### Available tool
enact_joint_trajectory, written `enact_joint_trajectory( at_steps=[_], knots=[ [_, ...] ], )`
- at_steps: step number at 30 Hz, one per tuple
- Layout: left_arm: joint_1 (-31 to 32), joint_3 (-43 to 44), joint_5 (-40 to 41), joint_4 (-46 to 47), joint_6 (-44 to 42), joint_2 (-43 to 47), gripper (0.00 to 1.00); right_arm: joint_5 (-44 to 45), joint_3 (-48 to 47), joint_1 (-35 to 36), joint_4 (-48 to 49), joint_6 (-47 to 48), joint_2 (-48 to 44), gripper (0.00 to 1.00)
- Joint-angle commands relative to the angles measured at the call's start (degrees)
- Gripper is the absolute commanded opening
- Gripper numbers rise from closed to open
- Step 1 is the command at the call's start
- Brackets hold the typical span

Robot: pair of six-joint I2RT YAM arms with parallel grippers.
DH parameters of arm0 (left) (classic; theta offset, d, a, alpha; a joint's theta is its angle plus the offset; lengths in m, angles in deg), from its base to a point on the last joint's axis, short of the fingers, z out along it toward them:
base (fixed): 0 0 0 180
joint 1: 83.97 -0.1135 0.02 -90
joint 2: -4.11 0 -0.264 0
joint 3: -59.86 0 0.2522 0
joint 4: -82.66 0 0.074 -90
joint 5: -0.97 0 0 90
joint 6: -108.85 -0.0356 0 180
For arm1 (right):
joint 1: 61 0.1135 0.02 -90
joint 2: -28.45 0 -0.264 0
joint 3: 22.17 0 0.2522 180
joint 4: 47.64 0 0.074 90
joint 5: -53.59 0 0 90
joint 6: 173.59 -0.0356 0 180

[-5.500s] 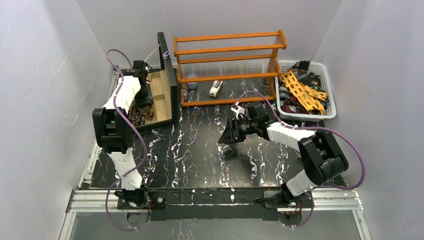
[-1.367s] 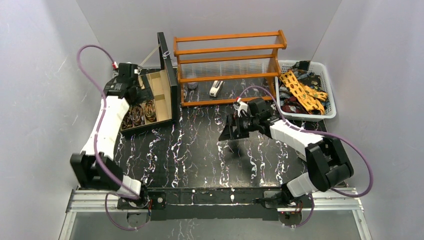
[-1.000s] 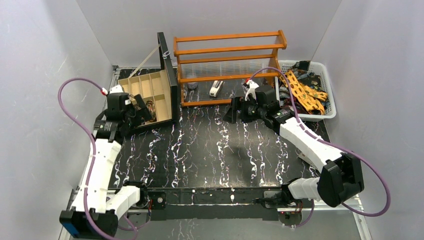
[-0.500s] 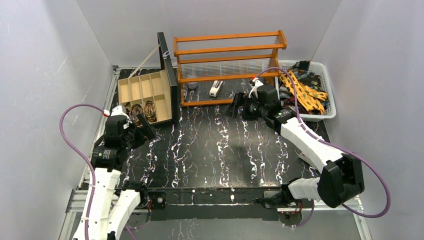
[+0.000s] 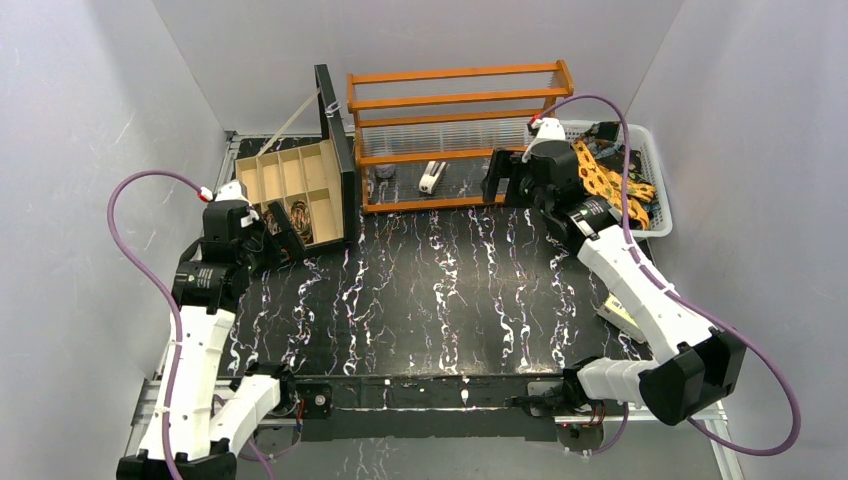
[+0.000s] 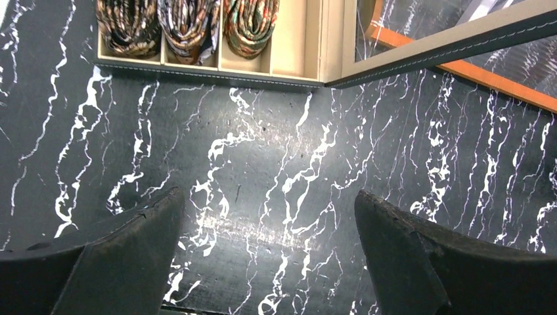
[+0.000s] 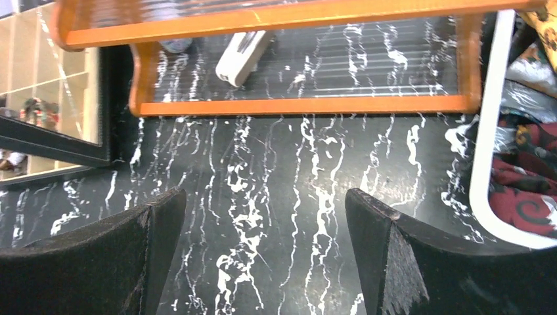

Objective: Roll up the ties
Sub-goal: Reset both arms

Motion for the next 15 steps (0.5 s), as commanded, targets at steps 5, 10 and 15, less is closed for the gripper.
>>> enact_joint_trajectory(
  at_steps=[5,10,15],
  knots=[
    [-0.2,2.9,2.5,-1.1,-2.3,1.1,0.98,1.0,5.8,-0.1,-0.5,-3.9,-2.0,0.99],
    [-0.2,1.5,3.4,-1.1,-2.2,2.0,0.98,-0.5,4.5,-0.1,-1.5,-4.7,-0.6,0.99],
    [-0.2,0.9,2.5,-0.7,-2.3,1.6,0.98,-0.6,5.1,-0.1,-1.5,-4.8,-1.2,0.99]
  ],
)
